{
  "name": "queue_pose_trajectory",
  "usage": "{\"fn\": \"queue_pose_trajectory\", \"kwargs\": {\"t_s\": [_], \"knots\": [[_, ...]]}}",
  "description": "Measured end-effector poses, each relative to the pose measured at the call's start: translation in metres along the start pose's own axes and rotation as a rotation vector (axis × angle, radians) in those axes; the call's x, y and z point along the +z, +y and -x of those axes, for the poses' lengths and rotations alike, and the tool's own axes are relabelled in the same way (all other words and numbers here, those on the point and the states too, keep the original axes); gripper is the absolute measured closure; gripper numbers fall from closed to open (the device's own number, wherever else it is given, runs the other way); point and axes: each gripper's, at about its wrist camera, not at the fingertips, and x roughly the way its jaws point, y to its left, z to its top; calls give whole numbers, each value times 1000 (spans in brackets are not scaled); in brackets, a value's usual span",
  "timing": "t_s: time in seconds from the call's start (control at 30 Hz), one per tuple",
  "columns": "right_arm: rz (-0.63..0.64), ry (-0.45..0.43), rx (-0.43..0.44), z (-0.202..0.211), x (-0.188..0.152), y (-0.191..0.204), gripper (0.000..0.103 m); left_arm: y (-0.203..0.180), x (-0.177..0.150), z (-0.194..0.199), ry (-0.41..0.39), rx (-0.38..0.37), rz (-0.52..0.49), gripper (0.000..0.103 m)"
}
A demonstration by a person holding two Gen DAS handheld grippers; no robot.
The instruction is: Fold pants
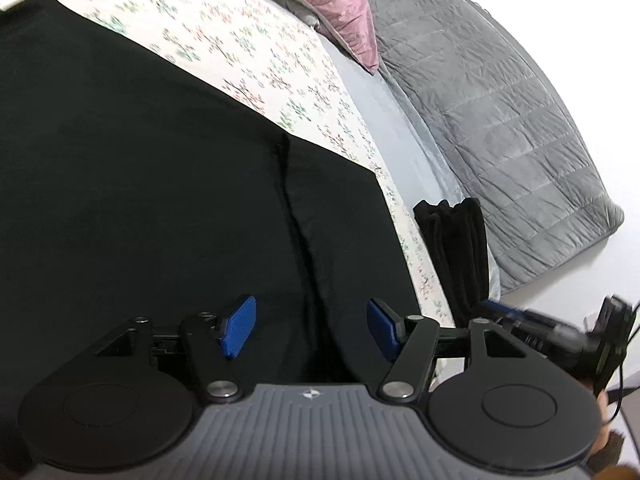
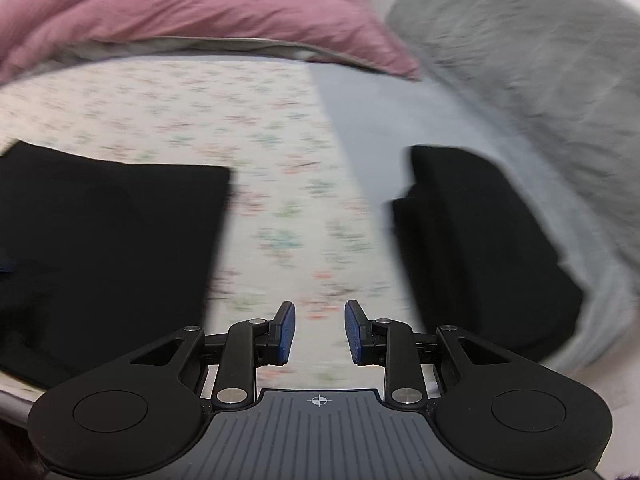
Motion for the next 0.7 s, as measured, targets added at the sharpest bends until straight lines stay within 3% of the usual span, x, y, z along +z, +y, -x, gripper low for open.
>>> {"fn": "queue_pose_trajectory", "kwargs": {"t_s": [0.27,0.37,0.4,0.57,0.7], "knots": [[-10,11,159,-15,-8,29,75,-4,15,-34,9,-8,98,41],[-13,-5,241,-13,-14,43,65,-3,26,-42,-1,1,131,46],[-3,-14,272,-11,-16,50,61,-2,29,-44,-3,1,144,47],[89,-35,453,-3,-30,92,58,0,36,-49,-6,10,175,51],[164,-50,525,-2,-40,125,54,0,37,-53,-12,14,176,51]]}}
